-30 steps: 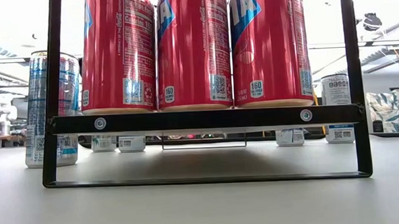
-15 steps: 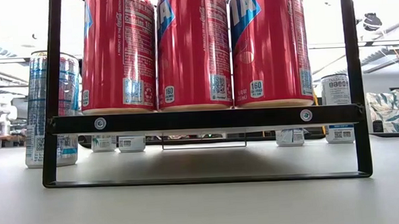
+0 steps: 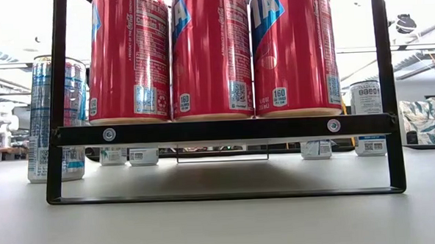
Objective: Sort soda cans
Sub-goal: Put the top white pink soda can on the shelf and align it with the other white pink soda can
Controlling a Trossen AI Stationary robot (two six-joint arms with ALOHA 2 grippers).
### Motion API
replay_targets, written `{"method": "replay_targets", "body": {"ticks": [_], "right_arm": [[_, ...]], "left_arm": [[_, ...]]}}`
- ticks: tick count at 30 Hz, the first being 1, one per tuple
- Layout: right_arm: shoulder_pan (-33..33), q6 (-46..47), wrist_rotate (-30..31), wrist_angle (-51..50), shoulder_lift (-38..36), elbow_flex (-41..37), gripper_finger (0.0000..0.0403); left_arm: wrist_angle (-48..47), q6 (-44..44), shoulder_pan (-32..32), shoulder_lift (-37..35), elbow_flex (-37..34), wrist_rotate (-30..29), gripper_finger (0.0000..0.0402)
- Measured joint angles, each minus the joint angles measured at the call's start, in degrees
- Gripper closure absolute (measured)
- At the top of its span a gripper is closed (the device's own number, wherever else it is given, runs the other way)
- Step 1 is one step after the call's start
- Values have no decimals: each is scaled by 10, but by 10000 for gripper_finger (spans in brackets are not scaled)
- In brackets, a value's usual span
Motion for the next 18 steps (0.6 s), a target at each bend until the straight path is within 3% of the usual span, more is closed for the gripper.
{"method": "replay_targets", "body": {"ticks": [10,18], "right_arm": [[0,-19,2,0,0,0,115],[0,-27,2,0,0,0,115]], "left_arm": [[15,6,-3,0,-17,-4,69],[20,6,-6,0,-17,-7,131]]}}
